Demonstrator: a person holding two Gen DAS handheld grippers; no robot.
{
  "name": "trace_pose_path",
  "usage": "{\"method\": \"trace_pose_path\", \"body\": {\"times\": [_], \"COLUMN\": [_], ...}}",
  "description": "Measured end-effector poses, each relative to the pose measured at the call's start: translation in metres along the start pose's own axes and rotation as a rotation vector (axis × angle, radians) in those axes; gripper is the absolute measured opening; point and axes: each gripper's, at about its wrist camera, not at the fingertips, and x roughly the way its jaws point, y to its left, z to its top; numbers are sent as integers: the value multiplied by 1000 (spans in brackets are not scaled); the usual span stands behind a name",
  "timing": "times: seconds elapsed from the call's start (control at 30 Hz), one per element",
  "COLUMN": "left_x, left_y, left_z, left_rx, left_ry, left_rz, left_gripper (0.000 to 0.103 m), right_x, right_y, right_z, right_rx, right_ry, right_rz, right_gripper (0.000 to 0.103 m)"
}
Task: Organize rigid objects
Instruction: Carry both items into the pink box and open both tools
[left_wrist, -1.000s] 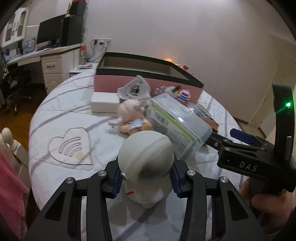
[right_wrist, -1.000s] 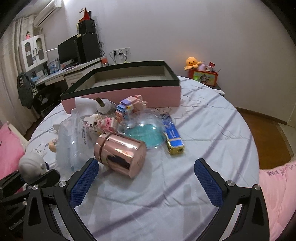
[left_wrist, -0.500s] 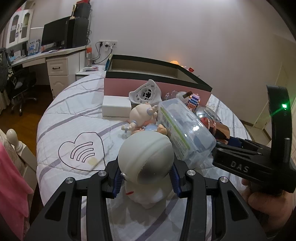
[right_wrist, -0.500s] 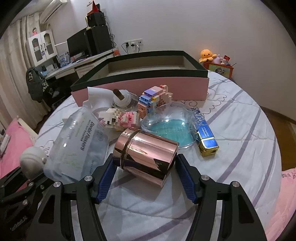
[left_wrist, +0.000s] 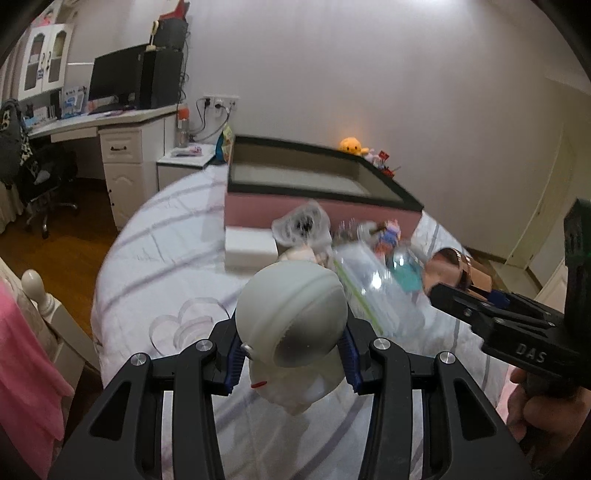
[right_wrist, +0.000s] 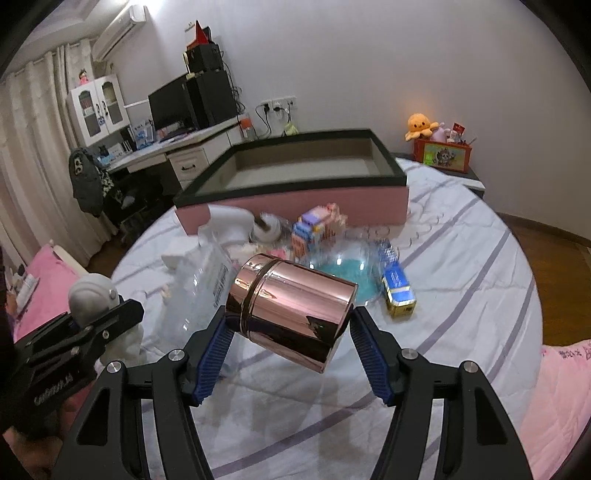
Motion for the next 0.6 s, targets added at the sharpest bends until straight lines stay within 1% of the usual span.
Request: {"method": "trace_pose_path", "body": {"times": [0.13,0.27,0.3,0.37,0.43,0.53,0.6], "left_x": [-5,-1,2,10,24,52,75], "left_y": [3,4,5,3,0,-2,-2], "left_z": [29,64,77,98,119,144,158], "left_rx": [6,33,36,49,67,68,71], "left_ry": [-46,-99,-109,-124,-136,-113,-94], "left_rz": [-5,8,7,8,17,6,19], "left_gripper": [44,44,44,44,44,44,44], "right_x": [-11,-9,-7,1,17,47,65], "right_y": [-3,-8,-10,-14,-16,-22,-25], "right_z": [22,53,62,86,107,135,148], "right_rx": [-11,-33,-38,-53,-70,-67,-70], "right_ry": [-35,-65,-73,-85,-77,-36,-12], "right_rz": [27,23,22,17,6,4,2], "right_gripper": [66,66,66,66,66,66,66]}}
